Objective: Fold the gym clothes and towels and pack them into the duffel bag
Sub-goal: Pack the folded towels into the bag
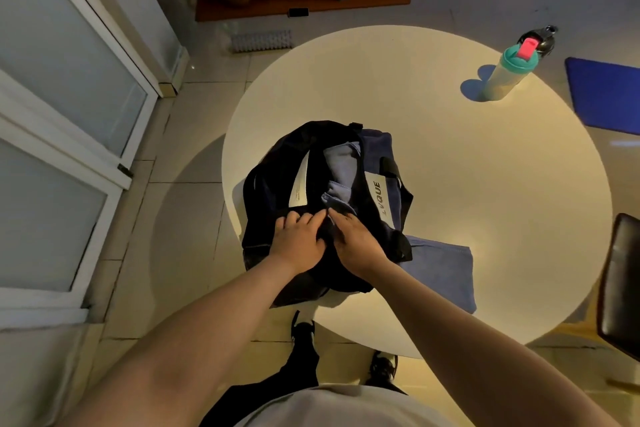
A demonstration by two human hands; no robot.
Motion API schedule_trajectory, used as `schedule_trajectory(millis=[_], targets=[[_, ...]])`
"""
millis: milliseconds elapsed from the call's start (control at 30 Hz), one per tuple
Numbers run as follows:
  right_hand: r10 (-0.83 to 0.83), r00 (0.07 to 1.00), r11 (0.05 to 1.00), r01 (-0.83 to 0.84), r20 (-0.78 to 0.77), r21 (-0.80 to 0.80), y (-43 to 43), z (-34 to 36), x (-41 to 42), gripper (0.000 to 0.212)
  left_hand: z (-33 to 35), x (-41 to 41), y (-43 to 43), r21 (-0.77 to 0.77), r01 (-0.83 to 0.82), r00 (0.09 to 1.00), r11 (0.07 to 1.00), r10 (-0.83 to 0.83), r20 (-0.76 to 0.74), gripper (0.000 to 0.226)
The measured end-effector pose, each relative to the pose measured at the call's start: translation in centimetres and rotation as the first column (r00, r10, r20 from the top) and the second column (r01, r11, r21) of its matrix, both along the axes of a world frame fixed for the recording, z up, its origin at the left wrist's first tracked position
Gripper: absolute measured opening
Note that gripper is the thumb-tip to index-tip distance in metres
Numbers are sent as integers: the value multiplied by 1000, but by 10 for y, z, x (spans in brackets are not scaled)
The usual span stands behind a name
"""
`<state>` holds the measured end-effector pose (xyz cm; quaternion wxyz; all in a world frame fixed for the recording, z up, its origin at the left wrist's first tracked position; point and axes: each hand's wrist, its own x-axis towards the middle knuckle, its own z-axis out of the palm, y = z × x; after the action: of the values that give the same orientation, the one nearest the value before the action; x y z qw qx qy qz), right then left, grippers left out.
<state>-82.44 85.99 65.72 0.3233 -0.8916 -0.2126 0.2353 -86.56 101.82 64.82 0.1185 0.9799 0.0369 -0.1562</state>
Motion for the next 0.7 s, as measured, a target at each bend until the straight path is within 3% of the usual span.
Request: schedule_trajectory(millis=[133, 200, 300, 400, 467, 533, 567, 600, 700], targets=[[-36, 998, 999, 35, -60, -26, 6, 2, 0, 53, -3, -8, 10, -10, -82, 989, 997, 82, 120, 43], [-39, 995, 998, 35, -88, -46, 14, 1, 0, 52, -4, -15, 16, -81, -82, 972, 993, 98, 214, 29], [-29, 980, 997, 14, -198, -75, 27, 5, 0, 47, 2, -23, 20, -190, -77, 924, 979, 141, 355, 28], [-53, 942, 997, 71, -332, 41, 28, 13, -3, 42, 5, -26, 18, -240, -57, 901, 969, 153, 406, 18], [-74, 982, 989, 94, -173, 111, 21, 18, -4, 39, 5, -28, 13, -279, -50, 902, 959, 163, 400, 14], [-82, 989, 996, 78, 123, 41, 11, 17, -4, 38, 5, -27, 7, -322, -58, 899, 945, 190, 394, 13], [-54, 978, 998, 60, 201, -26, 8, 16, -2, 41, 6, -27, 5, -339, -63, 895, 939, 204, 397, 13], [-9, 980, 994, 31, 198, -106, 6, 15, 0, 45, 7, -25, 2, -352, -62, 890, 934, 211, 405, 13], [-6, 1000, 975, 1, -24, -221, 3, 14, 5, 48, 13, -18, -5, -361, -27, 878, 932, 195, 437, 12]])
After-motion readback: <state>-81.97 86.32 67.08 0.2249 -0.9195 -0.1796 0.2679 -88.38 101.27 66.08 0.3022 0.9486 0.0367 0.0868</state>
